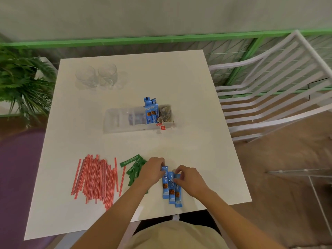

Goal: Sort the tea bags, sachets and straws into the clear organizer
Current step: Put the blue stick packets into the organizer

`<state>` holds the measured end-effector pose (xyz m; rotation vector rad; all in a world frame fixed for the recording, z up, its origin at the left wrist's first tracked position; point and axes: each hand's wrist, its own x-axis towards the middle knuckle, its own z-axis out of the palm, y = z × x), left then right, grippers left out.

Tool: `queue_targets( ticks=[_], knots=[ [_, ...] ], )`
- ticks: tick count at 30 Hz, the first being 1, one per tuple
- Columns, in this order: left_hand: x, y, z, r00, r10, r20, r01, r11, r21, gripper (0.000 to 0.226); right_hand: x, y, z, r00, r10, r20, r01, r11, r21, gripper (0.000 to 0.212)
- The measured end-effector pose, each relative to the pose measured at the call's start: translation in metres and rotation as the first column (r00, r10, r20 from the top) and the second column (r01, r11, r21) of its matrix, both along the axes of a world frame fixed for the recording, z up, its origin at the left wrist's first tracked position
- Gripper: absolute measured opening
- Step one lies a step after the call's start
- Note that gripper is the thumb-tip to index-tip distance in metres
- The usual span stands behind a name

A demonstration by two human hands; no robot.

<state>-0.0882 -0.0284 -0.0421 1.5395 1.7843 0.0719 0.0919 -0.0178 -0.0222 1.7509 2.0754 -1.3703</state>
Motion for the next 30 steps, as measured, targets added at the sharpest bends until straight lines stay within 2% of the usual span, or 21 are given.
queue_targets(
  ticks=[5,9,15,17,20,24,26,27,30],
  knots=[
    [-0.005,0.000,0.012,0.997,0.022,-0.069,-0.019,0.999,0.047,0.009,0.002,-0.003,0.003,0.996,-0.059,-0.073,0.057,0.998,-0.023,0.009],
    [-0.012,0.002,0.026,0.998,0.019,0.059,-0.023,0.997,0.070,0.006,-0.004,0.002,0.007,0.975,-0.145,-0.168,0.142,0.989,-0.029,0.013],
    [-0.012,0.002,0.043,0.974,0.073,0.216,-0.101,0.987,0.126,0.007,-0.013,0.015,0.016,0.952,-0.134,-0.274,0.132,0.991,-0.025,0.014],
    [-0.011,0.002,0.046,0.954,0.115,0.278,-0.152,0.982,0.113,0.006,-0.015,0.017,0.020,0.949,-0.125,-0.291,0.126,0.992,-0.013,0.005],
    [-0.007,0.000,0.048,0.908,0.185,0.375,-0.236,0.967,0.094,0.006,-0.015,0.021,0.022,0.943,-0.119,-0.311,0.123,0.992,-0.007,0.025],
    [-0.003,-0.007,0.042,0.794,0.384,0.471,-0.440,0.898,0.010,0.012,-0.011,0.033,0.026,0.949,-0.115,-0.293,0.127,0.992,0.024,0.011],
    [0.001,-0.015,0.033,0.782,0.428,0.452,-0.470,0.882,-0.022,0.012,-0.010,0.045,0.030,0.946,-0.119,-0.301,0.138,0.989,0.044,0.011],
    [0.003,-0.020,0.026,0.805,0.416,0.424,-0.450,0.893,-0.021,0.010,-0.011,0.054,0.033,0.942,-0.118,-0.313,0.142,0.988,0.055,0.010],
    [0.013,-0.035,0.010,0.938,0.253,0.237,-0.262,0.965,0.007,0.008,-0.020,0.083,0.046,0.935,-0.108,-0.339,0.148,0.985,0.094,0.005]
  ],
)
